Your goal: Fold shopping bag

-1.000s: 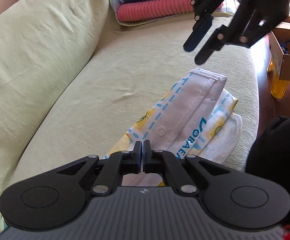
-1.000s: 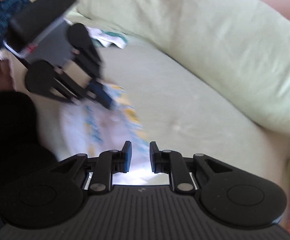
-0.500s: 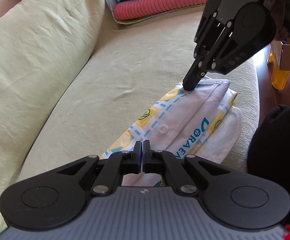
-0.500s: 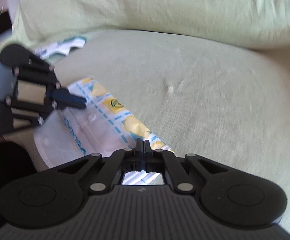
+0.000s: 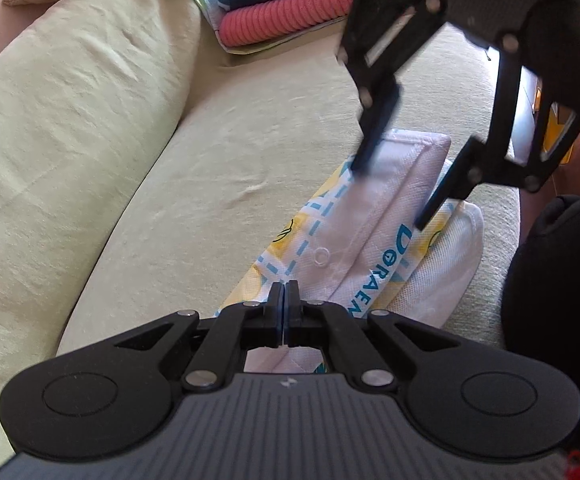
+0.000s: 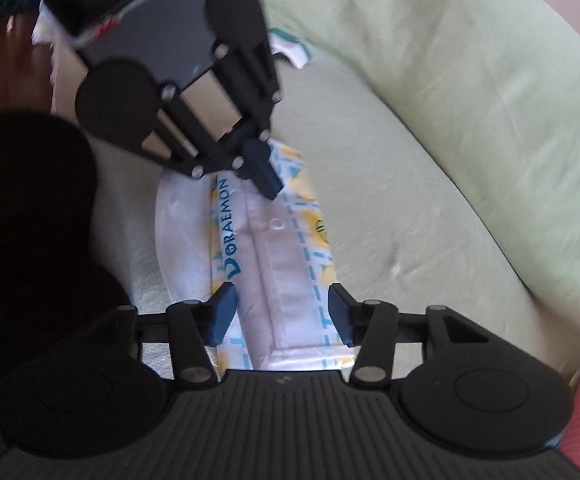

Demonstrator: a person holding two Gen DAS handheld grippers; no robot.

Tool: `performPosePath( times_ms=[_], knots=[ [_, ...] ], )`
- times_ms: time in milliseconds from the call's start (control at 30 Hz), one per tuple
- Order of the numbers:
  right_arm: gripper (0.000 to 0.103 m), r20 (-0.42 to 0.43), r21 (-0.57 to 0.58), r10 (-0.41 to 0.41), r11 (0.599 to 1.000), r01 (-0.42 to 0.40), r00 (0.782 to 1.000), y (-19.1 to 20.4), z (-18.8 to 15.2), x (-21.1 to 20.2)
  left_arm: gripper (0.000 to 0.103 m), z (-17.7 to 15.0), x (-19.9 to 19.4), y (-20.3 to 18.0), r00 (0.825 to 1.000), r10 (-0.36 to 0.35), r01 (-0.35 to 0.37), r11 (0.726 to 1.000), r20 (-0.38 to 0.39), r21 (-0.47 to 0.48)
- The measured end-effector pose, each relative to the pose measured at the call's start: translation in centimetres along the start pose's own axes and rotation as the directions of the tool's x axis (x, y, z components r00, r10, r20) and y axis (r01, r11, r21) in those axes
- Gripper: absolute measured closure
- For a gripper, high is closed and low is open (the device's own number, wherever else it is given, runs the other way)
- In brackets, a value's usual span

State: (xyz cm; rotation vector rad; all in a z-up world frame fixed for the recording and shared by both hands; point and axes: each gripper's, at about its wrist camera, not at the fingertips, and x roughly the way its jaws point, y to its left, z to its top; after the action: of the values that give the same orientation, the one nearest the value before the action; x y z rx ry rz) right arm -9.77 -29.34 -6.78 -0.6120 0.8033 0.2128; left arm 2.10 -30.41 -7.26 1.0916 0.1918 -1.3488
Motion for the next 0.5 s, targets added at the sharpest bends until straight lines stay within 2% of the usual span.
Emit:
performPosePath(
  times_ms=[100, 233, 267, 367, 500],
  knots=[
    [0.071, 0.017, -0.121, -0.032, 0.992, 0.033, 0.999, 1.4, -0.4, 0.5, 0.103, -0.3, -0.3, -0.2, 1.000, -0.001, 0.001, 1.000, 0.014, 0.025],
    [0.071, 0.006, -0.204, -0.058, 0.977, 0.058, 0.998, 2.0, 0.1, 0.5, 0.103, -0.5, -0.5, -0.3, 1.000, -0.003, 0.003, 0.999, 0.016, 0.045],
    [0.071, 0.004, -0.215, -0.062, 0.975, 0.061, 0.998, 2.1, 0.3, 0.6, 0.103, -0.6, -0.5, -0.3, 1.000, -0.003, 0.002, 0.999, 0.018, 0.046],
    [0.074, 0.007, -0.108, -0.033, 0.994, 0.034, 0.999, 0.8, 0.4, 0.9, 0.103, -0.7, -0.5, -0.4, 1.000, 0.001, -0.002, 0.999, 0.023, 0.051],
    [0.083, 0.022, -0.186, -0.081, 0.979, 0.084, 0.996, 2.6, -0.1, 0.6, 0.103, -0.9, -1.1, -0.2, 0.999, -0.024, 0.023, 0.999, 0.029, 0.039]
  ],
)
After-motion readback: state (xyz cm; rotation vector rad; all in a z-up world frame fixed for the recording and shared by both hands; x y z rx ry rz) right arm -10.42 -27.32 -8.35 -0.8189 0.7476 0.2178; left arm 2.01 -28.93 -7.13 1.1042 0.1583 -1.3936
